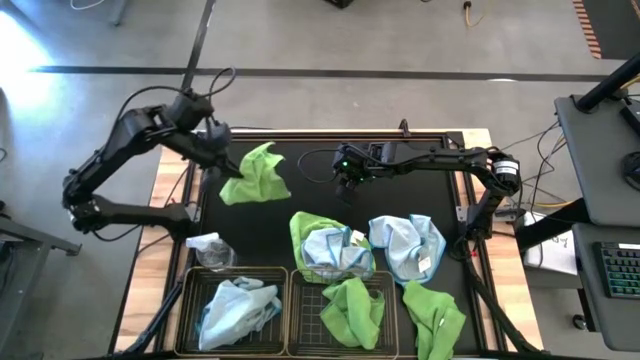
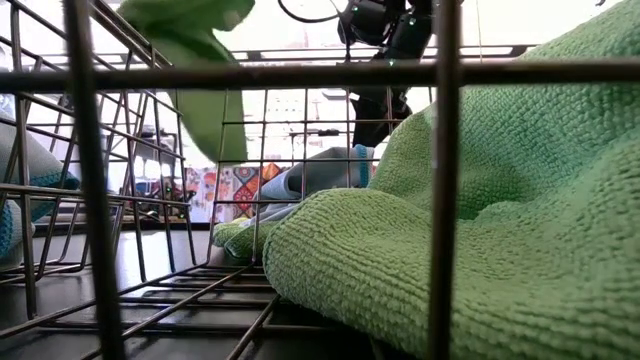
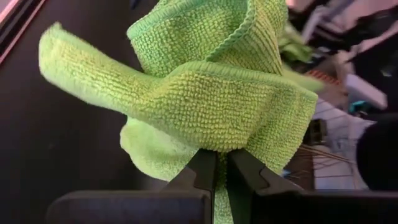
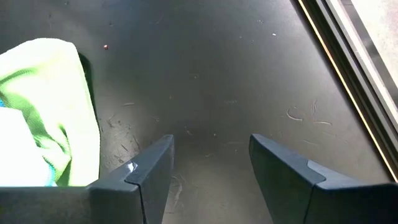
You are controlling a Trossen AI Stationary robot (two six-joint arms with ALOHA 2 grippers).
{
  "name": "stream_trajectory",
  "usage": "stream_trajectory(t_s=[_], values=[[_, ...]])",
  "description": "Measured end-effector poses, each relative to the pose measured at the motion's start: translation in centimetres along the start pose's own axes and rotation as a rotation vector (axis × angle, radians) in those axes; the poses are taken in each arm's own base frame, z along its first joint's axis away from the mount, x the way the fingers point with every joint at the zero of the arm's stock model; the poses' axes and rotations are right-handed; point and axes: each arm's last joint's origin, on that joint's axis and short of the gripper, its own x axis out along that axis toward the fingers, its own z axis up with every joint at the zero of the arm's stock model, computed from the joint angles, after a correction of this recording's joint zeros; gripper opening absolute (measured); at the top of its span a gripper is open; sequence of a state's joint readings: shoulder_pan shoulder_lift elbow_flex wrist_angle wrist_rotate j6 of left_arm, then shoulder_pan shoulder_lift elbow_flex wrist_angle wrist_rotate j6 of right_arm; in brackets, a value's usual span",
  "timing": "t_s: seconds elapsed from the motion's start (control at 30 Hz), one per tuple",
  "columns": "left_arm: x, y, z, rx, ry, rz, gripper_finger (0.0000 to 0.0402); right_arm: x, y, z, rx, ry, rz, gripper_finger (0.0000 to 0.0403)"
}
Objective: Sort microfiber towel by color & place in baskets
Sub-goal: Put the top green towel into the right wire basket
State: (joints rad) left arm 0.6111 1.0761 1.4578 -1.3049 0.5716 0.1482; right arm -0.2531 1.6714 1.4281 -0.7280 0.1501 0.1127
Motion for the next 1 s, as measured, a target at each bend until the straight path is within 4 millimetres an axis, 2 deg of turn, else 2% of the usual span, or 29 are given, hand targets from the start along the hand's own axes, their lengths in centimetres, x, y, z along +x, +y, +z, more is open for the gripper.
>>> stream_trajectory(t_s=[0.23,0.4,0.63,0.9,1.0], values=[[-0.6,-2.5,0.7,0.155,-0.143,-0.181,0.0000,0.0,0.0,0.0,0.000,0.000,0.000,0.0206],[0.4,-5.2,2.0,0.317,-0.214,-0.348,0.0008,0.0,0.0,0.0,0.000,0.000,0.000,0.0206],[3.2,-8.9,1.0,0.410,-0.044,-0.526,0.0010,0.0,0.0,-0.1,0.006,0.011,-0.001,0.0206],[6.9,-13.3,-0.8,0.317,0.163,-0.442,0.0011,0.0,-0.1,-0.5,0.001,0.051,-0.006,0.0206],[8.0,-14.9,-1.5,0.228,0.248,-0.437,0.0011,0.0,-0.1,-0.5,0.012,0.052,-0.006,0.0206]])
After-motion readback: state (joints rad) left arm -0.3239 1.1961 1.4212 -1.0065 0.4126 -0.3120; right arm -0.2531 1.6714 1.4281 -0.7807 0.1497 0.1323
